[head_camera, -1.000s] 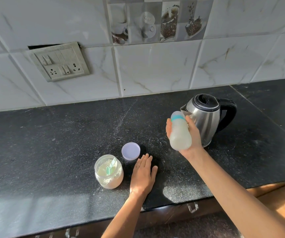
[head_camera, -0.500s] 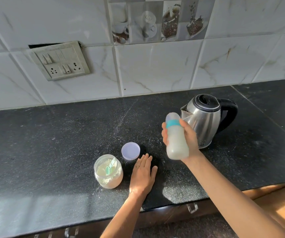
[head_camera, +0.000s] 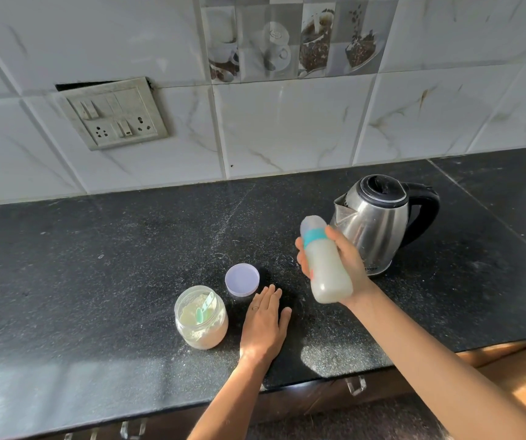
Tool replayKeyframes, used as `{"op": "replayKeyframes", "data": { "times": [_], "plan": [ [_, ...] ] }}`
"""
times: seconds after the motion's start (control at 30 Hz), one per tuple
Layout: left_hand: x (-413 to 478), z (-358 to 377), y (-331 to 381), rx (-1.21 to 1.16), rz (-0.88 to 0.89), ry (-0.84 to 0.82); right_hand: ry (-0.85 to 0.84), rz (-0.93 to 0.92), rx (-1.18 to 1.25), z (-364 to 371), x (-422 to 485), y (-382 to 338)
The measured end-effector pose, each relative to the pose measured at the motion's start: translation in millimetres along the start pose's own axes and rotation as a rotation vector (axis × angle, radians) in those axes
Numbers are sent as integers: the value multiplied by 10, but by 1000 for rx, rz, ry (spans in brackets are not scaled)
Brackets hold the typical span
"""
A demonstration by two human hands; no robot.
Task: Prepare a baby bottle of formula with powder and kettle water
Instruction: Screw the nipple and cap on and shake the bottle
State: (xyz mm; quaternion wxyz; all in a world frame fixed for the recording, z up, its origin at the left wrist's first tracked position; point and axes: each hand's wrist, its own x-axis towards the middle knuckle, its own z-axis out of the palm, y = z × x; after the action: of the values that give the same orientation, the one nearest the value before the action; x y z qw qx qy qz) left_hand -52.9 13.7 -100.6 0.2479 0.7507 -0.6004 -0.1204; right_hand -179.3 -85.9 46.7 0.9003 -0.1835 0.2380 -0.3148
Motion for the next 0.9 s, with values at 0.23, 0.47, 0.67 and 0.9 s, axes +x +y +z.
{"op": "replayKeyframes", "data": {
  "times": [0.23,0.47,0.67,0.9],
  "plan": [
    [12,0,-9,-1,4,12,117,-141,282,-4,55,-21],
    [9,6,-4,-8,8,16,61,-145,128,-2,6,12],
    [-2,-6,7,-5,10,17,-26,-57,-38,-91,-37,67],
    [8,-1,0,-3,11,25,13,-25,245,-3,-15,71]
  ]
}}
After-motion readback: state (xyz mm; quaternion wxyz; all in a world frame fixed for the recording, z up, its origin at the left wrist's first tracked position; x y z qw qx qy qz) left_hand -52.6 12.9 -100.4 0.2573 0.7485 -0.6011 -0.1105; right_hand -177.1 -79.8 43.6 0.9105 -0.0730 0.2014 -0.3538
